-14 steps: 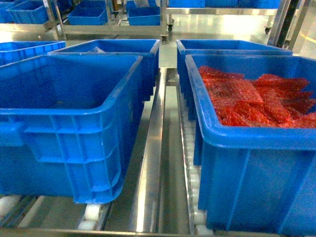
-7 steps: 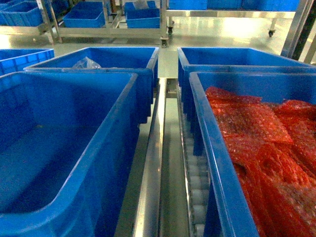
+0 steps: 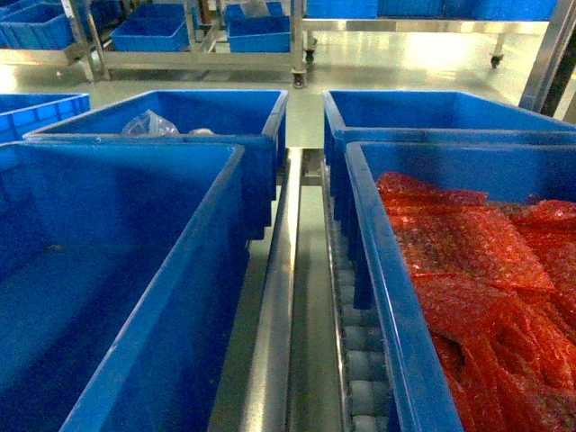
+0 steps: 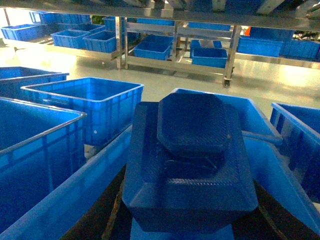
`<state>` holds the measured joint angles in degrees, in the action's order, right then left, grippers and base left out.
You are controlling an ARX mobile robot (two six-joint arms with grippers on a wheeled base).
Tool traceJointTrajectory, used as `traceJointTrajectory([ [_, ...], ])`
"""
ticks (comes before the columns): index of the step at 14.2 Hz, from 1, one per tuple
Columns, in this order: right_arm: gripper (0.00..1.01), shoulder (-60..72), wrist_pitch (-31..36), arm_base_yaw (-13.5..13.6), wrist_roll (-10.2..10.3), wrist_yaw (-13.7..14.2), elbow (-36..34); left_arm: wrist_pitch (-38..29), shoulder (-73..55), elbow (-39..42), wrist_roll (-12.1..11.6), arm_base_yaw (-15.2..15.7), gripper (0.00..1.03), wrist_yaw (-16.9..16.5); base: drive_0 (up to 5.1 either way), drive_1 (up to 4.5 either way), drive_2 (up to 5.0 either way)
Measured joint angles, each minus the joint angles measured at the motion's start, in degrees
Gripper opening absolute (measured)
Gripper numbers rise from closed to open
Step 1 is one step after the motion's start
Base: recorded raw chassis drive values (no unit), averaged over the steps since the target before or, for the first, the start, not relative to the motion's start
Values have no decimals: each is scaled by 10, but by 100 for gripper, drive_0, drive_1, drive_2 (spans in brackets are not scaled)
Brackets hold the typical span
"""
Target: Pick blue part to blue bin on bottom shelf
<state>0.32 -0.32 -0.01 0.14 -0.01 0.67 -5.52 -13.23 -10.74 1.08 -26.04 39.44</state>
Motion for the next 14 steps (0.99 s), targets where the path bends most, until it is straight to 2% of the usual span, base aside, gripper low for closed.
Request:
traceJointTrajectory([
  [14, 98, 0, 0, 0, 0, 0, 0, 0, 0, 0, 0, 0, 43, 0, 0, 0, 0],
])
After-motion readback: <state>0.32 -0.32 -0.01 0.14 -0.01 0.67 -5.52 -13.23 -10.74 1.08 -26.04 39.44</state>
